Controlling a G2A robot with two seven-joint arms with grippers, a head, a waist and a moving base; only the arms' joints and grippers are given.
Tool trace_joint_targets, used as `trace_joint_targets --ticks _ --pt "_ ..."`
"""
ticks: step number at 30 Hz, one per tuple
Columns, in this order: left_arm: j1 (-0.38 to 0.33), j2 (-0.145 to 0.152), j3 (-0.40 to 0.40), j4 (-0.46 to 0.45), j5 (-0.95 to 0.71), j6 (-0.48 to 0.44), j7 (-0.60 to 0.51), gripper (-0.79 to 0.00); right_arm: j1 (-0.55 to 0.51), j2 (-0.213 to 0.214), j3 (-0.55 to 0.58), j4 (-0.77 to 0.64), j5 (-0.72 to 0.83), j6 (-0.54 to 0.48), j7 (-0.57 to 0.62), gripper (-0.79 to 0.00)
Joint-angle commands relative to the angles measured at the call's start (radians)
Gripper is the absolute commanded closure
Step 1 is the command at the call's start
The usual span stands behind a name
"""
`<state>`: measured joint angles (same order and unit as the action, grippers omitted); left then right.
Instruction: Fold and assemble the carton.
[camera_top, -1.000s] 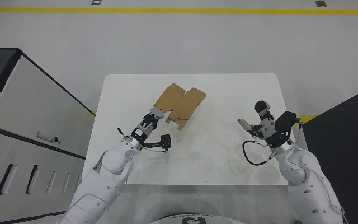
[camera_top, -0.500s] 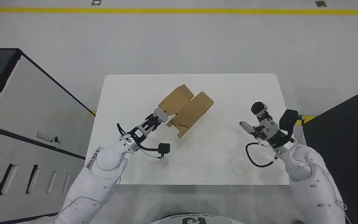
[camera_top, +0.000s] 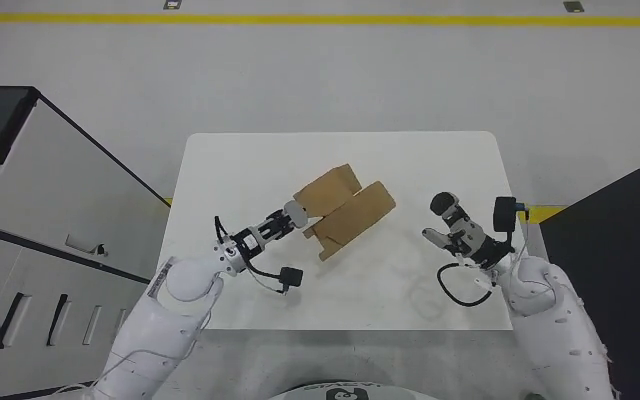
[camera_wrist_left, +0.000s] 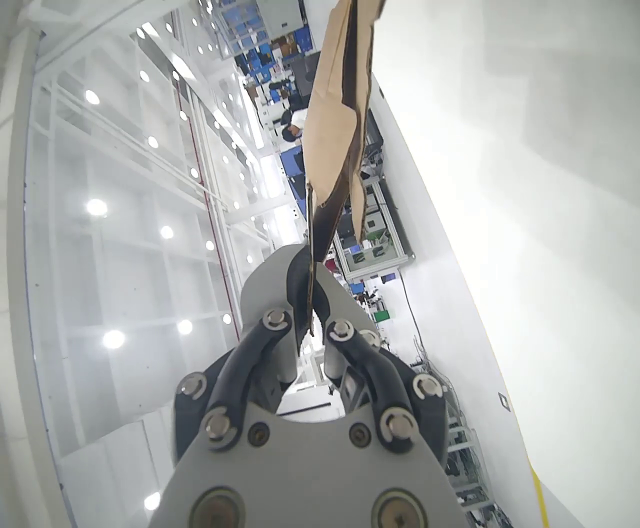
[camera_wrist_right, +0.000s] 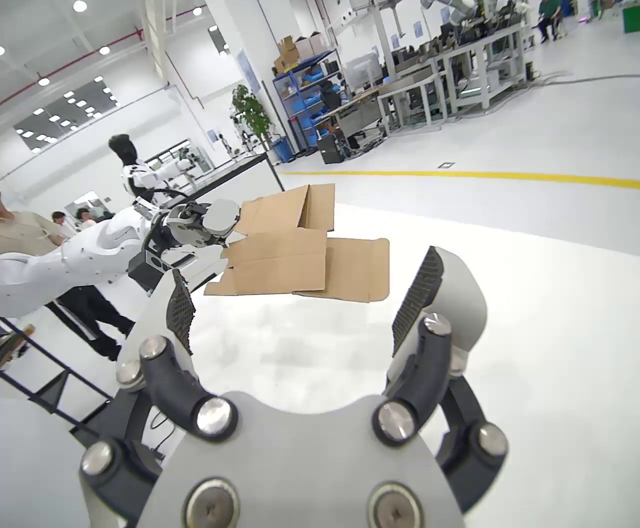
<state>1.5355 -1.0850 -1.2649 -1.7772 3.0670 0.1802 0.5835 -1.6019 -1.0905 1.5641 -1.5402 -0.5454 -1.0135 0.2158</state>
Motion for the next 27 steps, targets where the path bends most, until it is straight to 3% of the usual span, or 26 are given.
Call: trace_joint_targets --ticks 1,5,12,14,21,27 --pt "-0.005 0.007 -0.007 0.002 0.001 -0.004 0.086 0.000 0.023 0.016 -0.012 0.009 0.109 0.001 0.112 -0.785" --pt "-0.004 0.012 -0.016 0.010 -0.061 -0.014 0.154 0.000 0.063 0.049 -0.051 0.009 0.286 0.001 0.339 -0.785" --pt "-0.005 0.014 -0.019 0.010 -0.055 -0.016 0.155 0.000 0.060 0.049 -0.057 0.010 0.287 0.005 0.342 -0.785" --pt "-0.010 0.015 -0.010 0.004 -0.056 -0.026 0.179 0.000 0.053 0.048 -0.103 0.021 0.371 0.011 0.360 -0.785" --pt "-0.040 0.024 -0.005 0.011 -0.086 -0.021 0.300 0.000 0.124 0.078 -0.165 0.087 0.646 0.006 0.597 -0.785" --pt "-0.047 0.030 -0.001 0.012 -0.123 -0.025 0.333 0.000 0.176 0.123 -0.251 0.060 0.803 0.128 0.719 -0.785"
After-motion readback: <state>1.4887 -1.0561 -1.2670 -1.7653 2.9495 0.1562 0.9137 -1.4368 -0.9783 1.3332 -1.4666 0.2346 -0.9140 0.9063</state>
